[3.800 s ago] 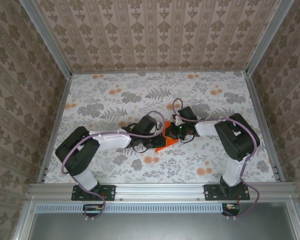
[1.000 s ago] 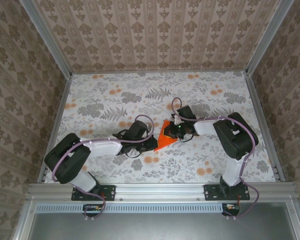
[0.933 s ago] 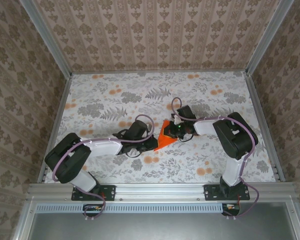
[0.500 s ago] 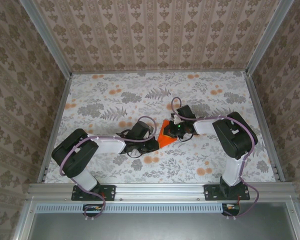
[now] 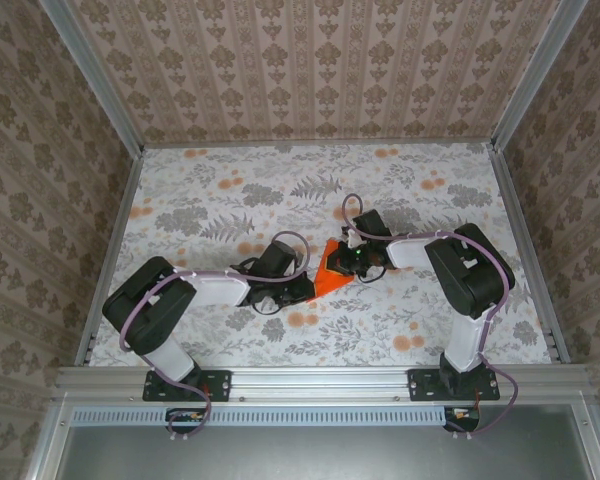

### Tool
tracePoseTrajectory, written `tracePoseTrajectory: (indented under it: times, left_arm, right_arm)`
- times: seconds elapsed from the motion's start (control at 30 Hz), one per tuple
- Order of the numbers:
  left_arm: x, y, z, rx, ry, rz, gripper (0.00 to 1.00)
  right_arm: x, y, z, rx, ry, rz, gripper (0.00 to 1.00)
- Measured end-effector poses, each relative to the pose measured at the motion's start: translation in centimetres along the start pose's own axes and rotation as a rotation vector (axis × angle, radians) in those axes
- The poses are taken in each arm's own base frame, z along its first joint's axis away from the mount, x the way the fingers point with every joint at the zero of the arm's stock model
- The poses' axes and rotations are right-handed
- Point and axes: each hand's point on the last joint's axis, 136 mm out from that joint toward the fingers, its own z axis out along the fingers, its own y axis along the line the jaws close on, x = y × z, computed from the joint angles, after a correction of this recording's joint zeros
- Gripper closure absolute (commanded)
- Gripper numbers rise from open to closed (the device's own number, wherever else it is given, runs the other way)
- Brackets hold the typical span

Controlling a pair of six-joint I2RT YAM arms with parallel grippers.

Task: Fold a paper plane with a square sheet of paper (pick it up from the middle)
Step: Fourth fold the wing at the center of the table.

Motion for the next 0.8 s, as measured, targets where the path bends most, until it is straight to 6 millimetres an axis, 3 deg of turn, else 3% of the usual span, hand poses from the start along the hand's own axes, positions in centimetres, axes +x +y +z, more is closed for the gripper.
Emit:
tracePoseTrajectory:
  times: [0.63, 0.8]
  left_arm:
    - [0.2, 0.6, 0.0, 0.007, -0.003, -0.018, 1.0]
    - [0.1, 0.6, 0.0, 0.016, -0.005, -0.025, 1.0]
  right_arm:
    - [-0.4, 0.6, -0.4, 0.014, 0.007, -0.041, 0.99]
    - [-0.3, 1.7, -1.8, 0.017, 0.011, -0.103, 0.95]
